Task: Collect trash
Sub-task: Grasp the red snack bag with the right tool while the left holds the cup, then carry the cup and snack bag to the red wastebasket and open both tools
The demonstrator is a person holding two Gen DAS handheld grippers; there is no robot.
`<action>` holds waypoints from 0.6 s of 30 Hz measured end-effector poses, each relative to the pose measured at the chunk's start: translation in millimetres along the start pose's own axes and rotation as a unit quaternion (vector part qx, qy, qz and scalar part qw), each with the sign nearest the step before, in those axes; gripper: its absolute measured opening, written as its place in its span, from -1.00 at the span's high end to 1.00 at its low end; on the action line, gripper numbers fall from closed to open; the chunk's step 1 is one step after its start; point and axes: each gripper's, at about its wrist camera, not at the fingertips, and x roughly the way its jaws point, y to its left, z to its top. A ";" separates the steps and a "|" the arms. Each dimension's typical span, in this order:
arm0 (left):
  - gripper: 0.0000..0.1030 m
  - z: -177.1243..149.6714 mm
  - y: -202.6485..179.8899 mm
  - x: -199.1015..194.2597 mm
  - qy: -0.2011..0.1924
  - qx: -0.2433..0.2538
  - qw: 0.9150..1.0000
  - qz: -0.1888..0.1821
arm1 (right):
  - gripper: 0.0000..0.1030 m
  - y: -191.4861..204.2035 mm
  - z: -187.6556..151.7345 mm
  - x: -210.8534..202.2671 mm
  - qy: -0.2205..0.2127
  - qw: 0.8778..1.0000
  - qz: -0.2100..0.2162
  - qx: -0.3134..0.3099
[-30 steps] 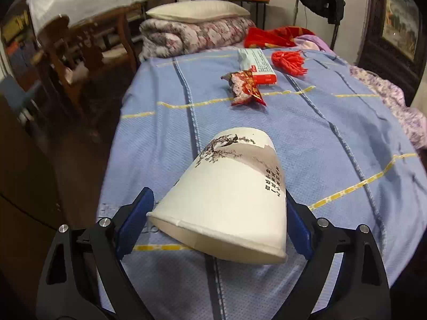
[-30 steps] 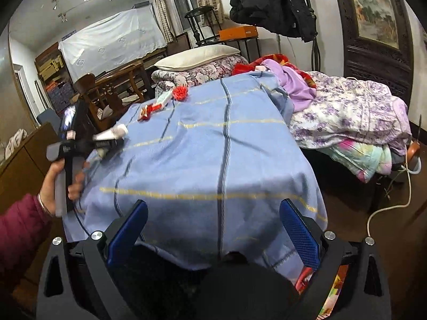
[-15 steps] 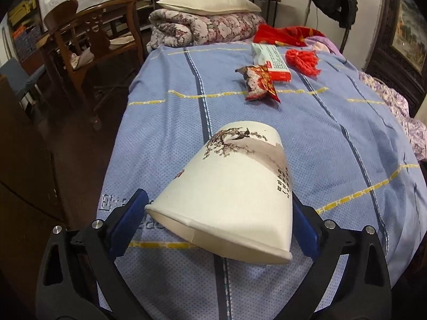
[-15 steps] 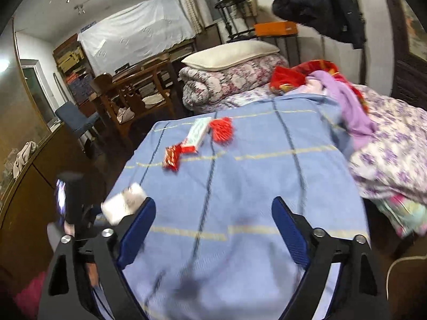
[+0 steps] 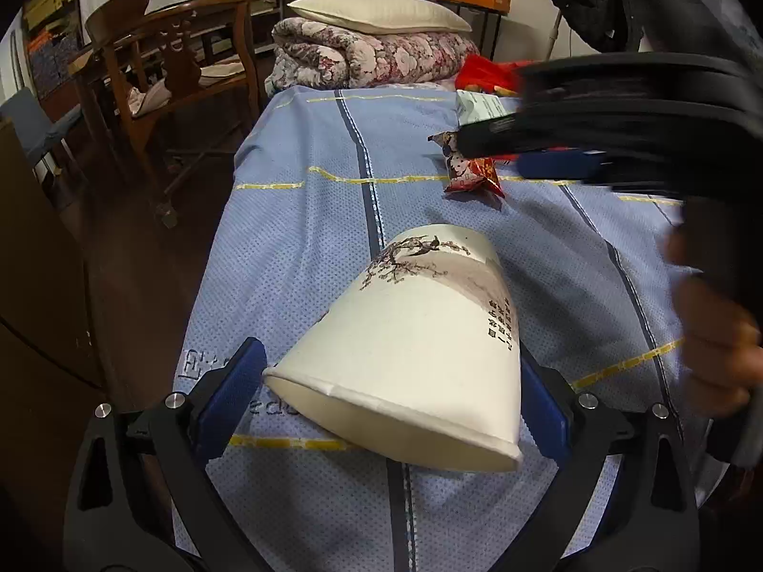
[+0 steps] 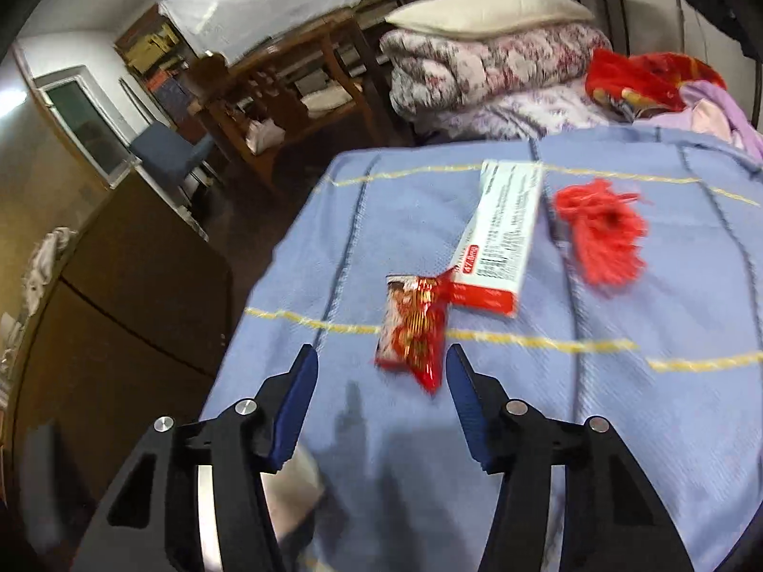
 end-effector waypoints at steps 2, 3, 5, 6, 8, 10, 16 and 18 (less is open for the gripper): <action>-0.82 0.0 -0.5 0.2 -0.001 0.001 1.000 0.001 | 0.15 -2.5 3.3 16.5 0.011 1.000 -0.013 0.005; -0.82 0.0 -0.6 0.6 0.000 0.001 1.000 0.002 | 0.36 -4.1 3.0 21.3 0.017 1.000 -0.015 0.005; -0.82 -0.1 -0.4 0.6 0.001 -0.001 1.000 0.002 | 0.46 -7.5 -2.3 16.4 0.005 1.000 -0.012 0.012; -0.81 -0.1 -0.2 0.8 0.001 -0.003 1.000 0.002 | 0.46 -9.1 -7.7 7.7 -0.006 1.000 -0.011 0.016; -0.76 -0.4 -0.1 1.4 0.003 -0.004 1.000 0.003 | 0.46 -13.2 -26.0 -21.6 -0.031 0.999 0.003 0.026; -0.73 -0.2 -0.4 1.6 0.003 -0.004 1.000 0.004 | 0.46 -20.4 -39.7 -41.3 -0.049 0.998 0.005 0.035; -0.71 -0.2 0.4 -1.7 -0.009 -0.003 1.000 0.001 | 0.46 -51.8 -120.4 -130.9 -0.102 0.992 -0.048 0.063; -0.69 0.0 0.0 -2.6 -0.013 0.000 1.000 -0.004 | 0.46 -63.2 -152.1 -159.3 -0.116 0.988 -0.066 0.078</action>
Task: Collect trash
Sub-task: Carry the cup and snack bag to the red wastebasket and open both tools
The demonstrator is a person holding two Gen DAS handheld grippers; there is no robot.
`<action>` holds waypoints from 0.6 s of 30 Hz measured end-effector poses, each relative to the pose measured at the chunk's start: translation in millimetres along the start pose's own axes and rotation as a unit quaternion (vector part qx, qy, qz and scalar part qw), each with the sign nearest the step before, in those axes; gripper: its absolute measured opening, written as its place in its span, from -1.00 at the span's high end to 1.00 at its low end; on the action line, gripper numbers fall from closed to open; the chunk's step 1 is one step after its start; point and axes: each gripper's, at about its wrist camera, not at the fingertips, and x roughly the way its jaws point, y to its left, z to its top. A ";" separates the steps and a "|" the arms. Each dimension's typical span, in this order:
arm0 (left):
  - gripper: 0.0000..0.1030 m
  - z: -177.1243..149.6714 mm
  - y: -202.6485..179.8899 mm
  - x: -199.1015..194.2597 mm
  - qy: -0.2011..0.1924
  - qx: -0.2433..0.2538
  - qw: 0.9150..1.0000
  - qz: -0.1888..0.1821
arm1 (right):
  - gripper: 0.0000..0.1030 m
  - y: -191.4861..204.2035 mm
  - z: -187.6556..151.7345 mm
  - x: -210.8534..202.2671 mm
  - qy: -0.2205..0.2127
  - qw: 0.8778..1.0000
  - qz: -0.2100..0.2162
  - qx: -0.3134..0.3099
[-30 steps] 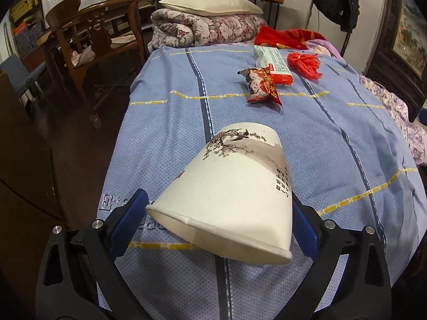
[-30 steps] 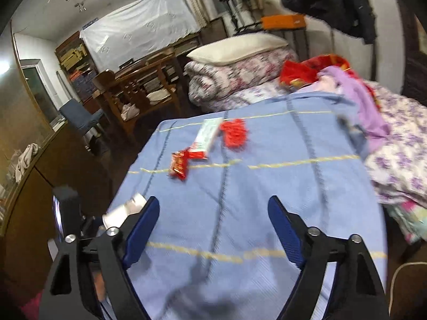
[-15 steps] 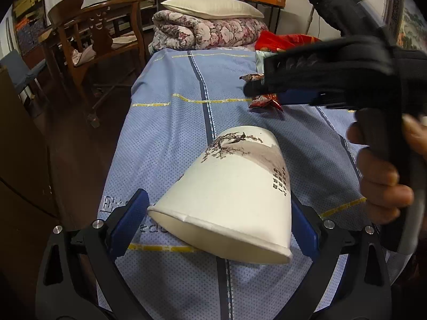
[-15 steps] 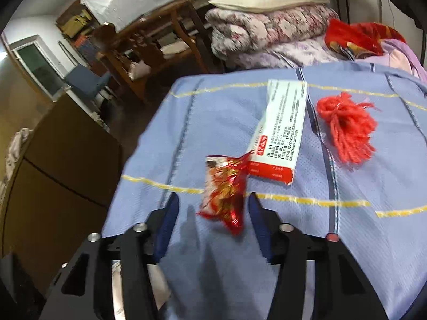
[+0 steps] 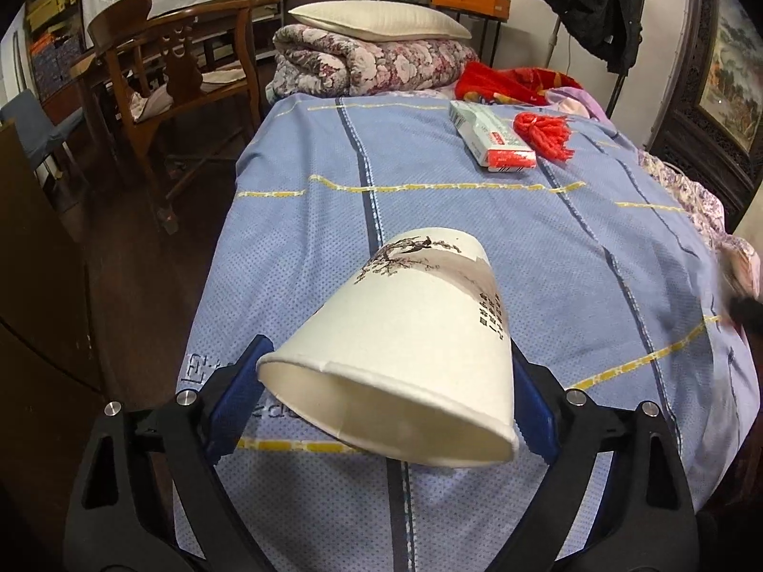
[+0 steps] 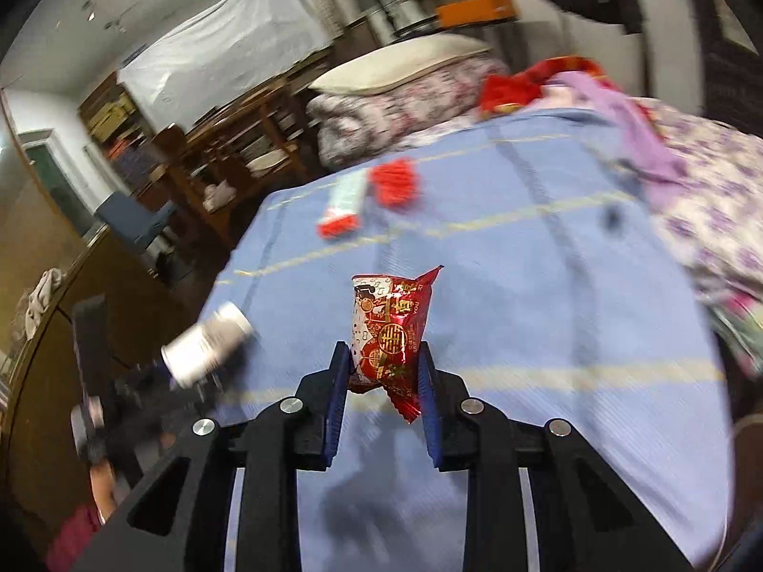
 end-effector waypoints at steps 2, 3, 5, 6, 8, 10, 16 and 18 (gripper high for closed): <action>-0.67 -0.5 -2.3 -1.3 -0.003 0.005 1.000 -0.002 | 0.46 -20.8 -18.1 -28.4 -0.011 1.000 -0.006 0.025; -0.66 -1.0 -3.8 -2.9 -0.008 0.009 1.000 0.000 | 0.46 -33.3 -27.7 -42.5 -0.015 0.999 -0.008 0.043; -0.65 -3.0 -8.9 -7.2 -0.019 0.022 1.000 0.008 | 0.46 -53.1 -40.8 -59.5 -0.016 0.997 -0.010 0.068; -0.65 -4.1 -11.5 -8.9 -0.023 0.027 0.999 0.012 | 0.46 -63.5 -48.3 -68.6 -0.014 0.997 -0.012 0.080; -0.65 -8.3 -15.8 -13.3 -0.028 0.033 0.999 0.017 | 0.46 -78.7 -60.2 -84.5 -0.016 0.995 -0.025 0.094; -0.65 -14.1 -15.6 -18.1 -0.032 0.022 0.999 0.010 | 0.46 -88.1 -66.8 -94.1 -0.019 0.994 -0.031 0.098; -0.65 -30.3 -28.4 -42.9 -0.036 -0.011 0.999 -0.009 | 0.46 -111.7 -87.0 -119.3 -0.029 0.993 -0.037 0.110; -0.65 -32.6 -40.5 -57.2 -0.045 0.000 0.999 -0.007 | 0.46 -114.4 -90.9 -122.5 -0.031 0.993 -0.033 0.112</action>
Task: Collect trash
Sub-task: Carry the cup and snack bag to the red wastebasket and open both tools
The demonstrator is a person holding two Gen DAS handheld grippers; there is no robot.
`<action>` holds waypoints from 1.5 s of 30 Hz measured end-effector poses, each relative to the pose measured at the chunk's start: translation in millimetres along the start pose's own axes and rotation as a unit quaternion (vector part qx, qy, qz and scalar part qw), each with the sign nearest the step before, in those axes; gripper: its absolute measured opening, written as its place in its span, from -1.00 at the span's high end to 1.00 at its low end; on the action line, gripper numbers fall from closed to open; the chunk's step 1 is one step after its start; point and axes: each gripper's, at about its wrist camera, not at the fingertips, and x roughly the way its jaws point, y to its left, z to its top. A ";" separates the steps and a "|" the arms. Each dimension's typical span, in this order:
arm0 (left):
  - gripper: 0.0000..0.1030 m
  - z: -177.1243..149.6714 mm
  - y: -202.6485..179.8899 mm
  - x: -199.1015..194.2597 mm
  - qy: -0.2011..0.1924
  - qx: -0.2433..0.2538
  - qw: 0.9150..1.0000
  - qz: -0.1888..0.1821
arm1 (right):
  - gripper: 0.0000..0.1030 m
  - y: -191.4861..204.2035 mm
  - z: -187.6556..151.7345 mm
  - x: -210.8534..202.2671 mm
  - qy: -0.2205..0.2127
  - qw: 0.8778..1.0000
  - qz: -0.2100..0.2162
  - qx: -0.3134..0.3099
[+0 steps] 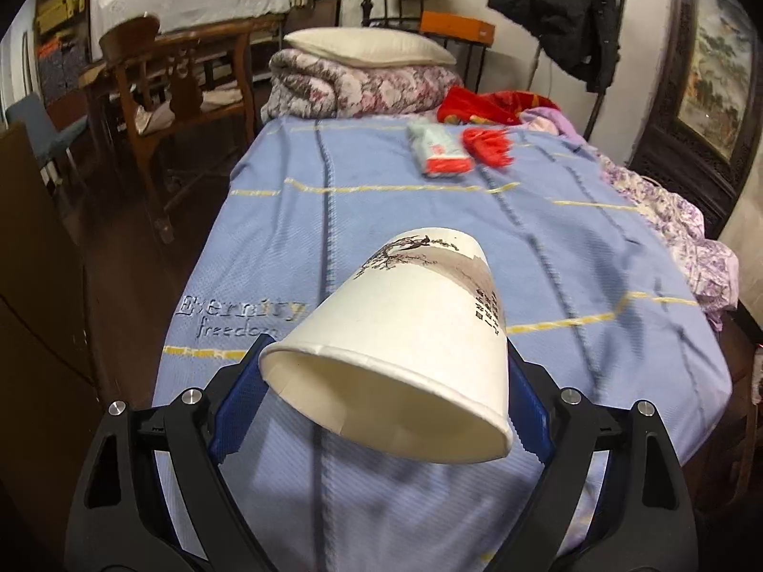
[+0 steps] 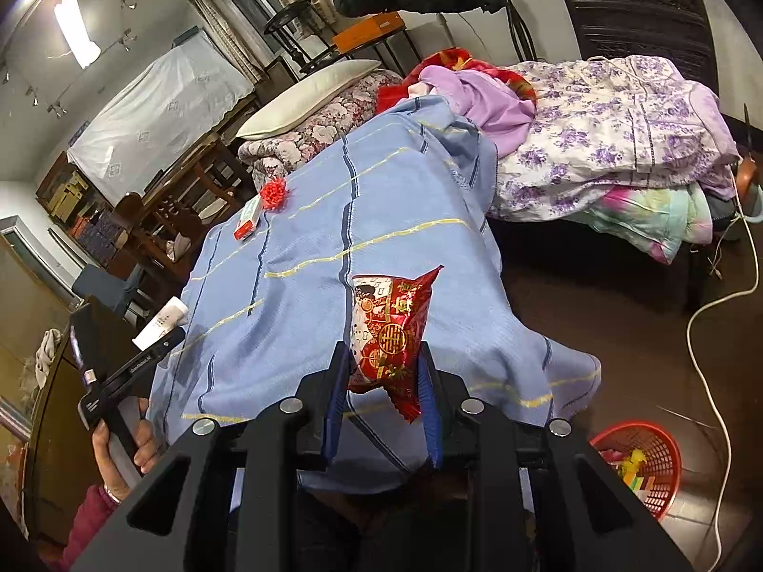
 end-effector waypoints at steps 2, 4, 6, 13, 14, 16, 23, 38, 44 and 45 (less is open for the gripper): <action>-0.65 -0.7 -14.7 -15.0 -0.009 0.018 1.000 0.003 | 0.46 -3.6 -3.1 -2.9 -0.002 1.000 0.007 0.002; -0.65 -1.0 -26.2 -25.8 -0.016 0.031 0.999 0.003 | 0.46 -4.1 -4.8 -5.2 -0.003 1.000 0.012 0.002; -0.65 -1.8 -39.2 -39.6 -0.026 0.041 0.999 0.000 | 0.46 -3.8 -6.8 -9.1 -0.004 1.000 0.016 0.002; -0.65 -4.9 -78.2 -83.7 -0.057 0.057 0.997 -0.019 | 0.45 -3.7 -10.9 -37.3 -0.026 0.999 0.032 -0.003; -0.65 -5.0 -81.4 -89.0 -0.061 0.060 0.996 -0.020 | 0.45 -3.7 -11.7 -43.1 -0.031 0.999 0.034 -0.004; -0.65 -6.2 -90.7 -102.4 -0.070 0.067 0.995 -0.025 | 0.45 -4.4 -12.9 -53.1 -0.040 0.998 0.038 -0.005; -0.65 -15.0 -115.2 -153.1 -0.111 0.084 0.989 -0.044 | 0.45 0.5 -18.7 -96.7 -0.075 0.996 0.051 -0.020; -0.66 -48.4 -137.9 -275.9 -0.210 0.102 0.969 -0.081 | 0.45 33.2 -31.1 -215.4 -0.175 0.977 0.094 -0.082; -0.66 -54.7 -146.6 -307.2 -0.242 0.117 0.958 -0.096 | 0.44 39.4 -30.7 -241.2 -0.199 0.970 0.105 -0.091; -0.66 -54.4 -147.5 -307.4 -0.243 0.118 0.958 -0.098 | 0.44 39.9 -30.6 -242.6 -0.201 0.970 0.104 -0.092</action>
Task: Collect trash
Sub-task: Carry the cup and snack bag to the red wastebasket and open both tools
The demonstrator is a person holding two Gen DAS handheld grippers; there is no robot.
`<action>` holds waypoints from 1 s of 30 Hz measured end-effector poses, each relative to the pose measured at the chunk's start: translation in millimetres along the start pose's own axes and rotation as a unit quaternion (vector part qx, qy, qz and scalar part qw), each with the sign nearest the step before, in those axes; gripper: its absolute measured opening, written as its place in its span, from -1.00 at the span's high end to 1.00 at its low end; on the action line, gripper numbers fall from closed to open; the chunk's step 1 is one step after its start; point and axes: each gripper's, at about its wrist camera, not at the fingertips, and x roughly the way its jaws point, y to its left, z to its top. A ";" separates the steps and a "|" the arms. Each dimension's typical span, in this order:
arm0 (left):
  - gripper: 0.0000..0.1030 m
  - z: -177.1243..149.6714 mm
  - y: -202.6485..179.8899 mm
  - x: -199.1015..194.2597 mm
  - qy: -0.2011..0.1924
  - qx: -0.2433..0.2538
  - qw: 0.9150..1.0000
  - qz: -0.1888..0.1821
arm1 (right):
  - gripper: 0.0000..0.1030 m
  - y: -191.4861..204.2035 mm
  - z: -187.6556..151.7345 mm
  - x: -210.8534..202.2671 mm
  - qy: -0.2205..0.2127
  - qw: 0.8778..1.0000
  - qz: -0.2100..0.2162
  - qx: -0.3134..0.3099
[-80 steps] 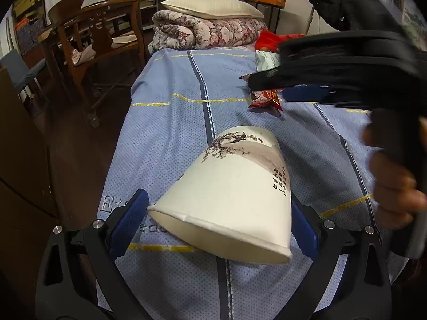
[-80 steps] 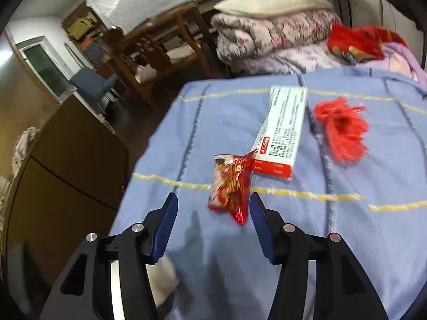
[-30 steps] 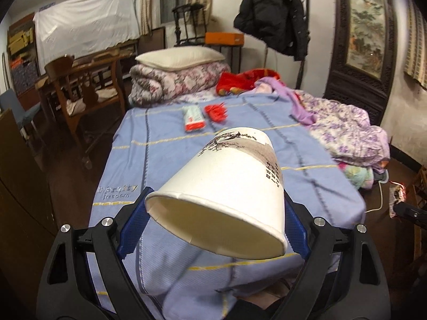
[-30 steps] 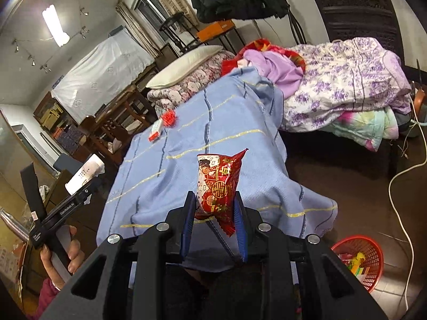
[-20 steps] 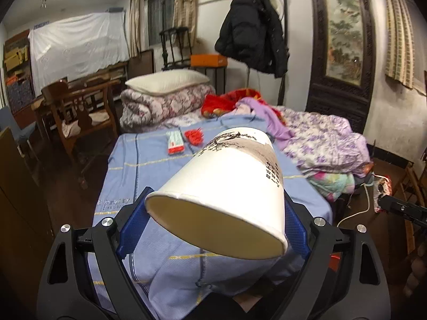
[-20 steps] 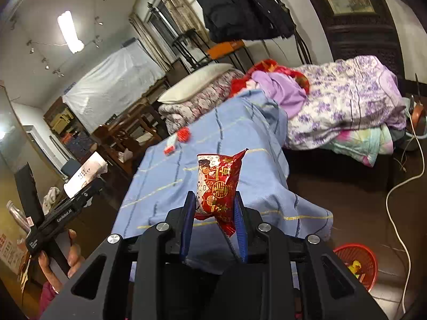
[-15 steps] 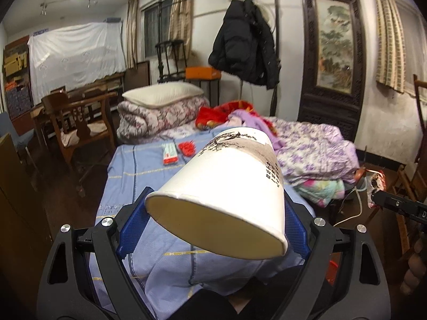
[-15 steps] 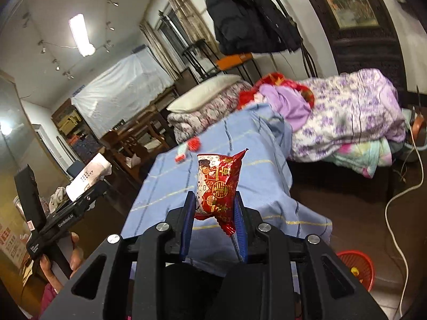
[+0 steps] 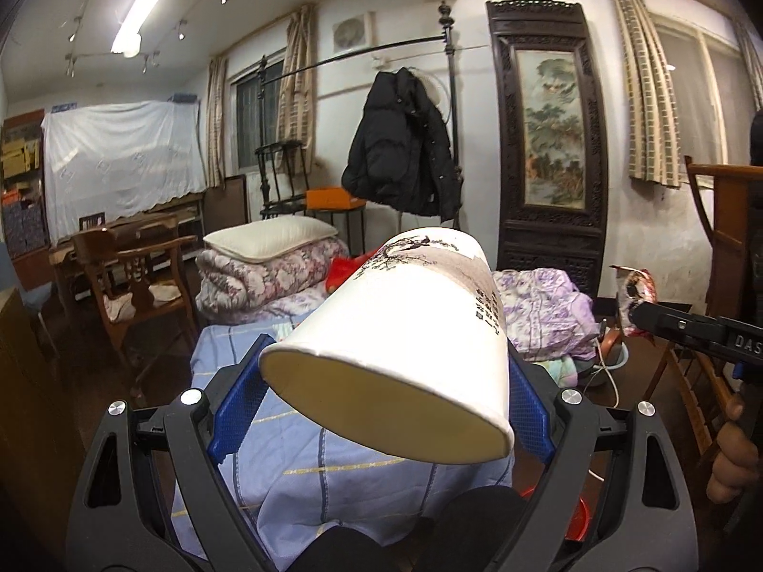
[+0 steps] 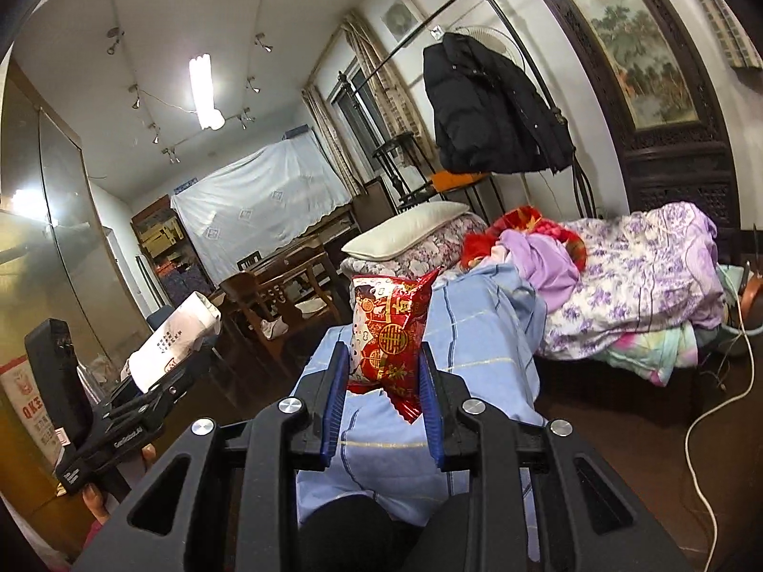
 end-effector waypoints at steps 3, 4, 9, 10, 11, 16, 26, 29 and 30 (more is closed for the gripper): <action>-0.66 -1.0 -4.3 5.2 0.005 0.002 1.000 -0.008 | 0.44 -4.2 -0.1 0.7 0.002 1.000 -0.005 0.003; -0.66 -1.6 -5.7 7.5 0.008 0.003 1.000 -0.010 | 0.44 -4.9 -0.7 1.5 0.004 1.000 -0.006 0.005; -0.66 -12.1 -15.4 30.8 0.034 0.008 0.999 -0.022 | 0.44 -27.8 -6.7 15.6 0.024 0.999 -0.024 0.026; -0.66 -15.8 -17.6 38.7 0.043 0.009 0.999 -0.025 | 0.44 -32.1 -8.1 18.8 0.028 0.999 -0.027 0.031; -0.66 -18.8 -19.5 43.0 0.049 0.009 0.998 -0.027 | 0.44 -38.7 -10.1 22.4 0.034 0.998 -0.031 0.038; -0.66 -39.5 -30.9 85.5 0.096 0.011 0.994 -0.045 | 0.42 -74.1 -25.4 43.9 0.068 0.993 -0.062 0.069; -0.66 -78.2 -57.6 167.3 0.184 0.013 0.978 -0.093 | 0.41 -167.6 -82.6 91.9 0.165 0.965 -0.127 0.161; -0.66 -90.7 -69.3 191.8 0.212 0.017 0.971 -0.108 | 0.41 -195.6 -102.8 102.7 0.192 0.953 -0.145 0.186; -0.66 -93.2 -72.0 197.6 0.218 0.018 0.969 -0.111 | 0.41 -205.9 -111.9 106.2 0.202 0.948 -0.152 0.195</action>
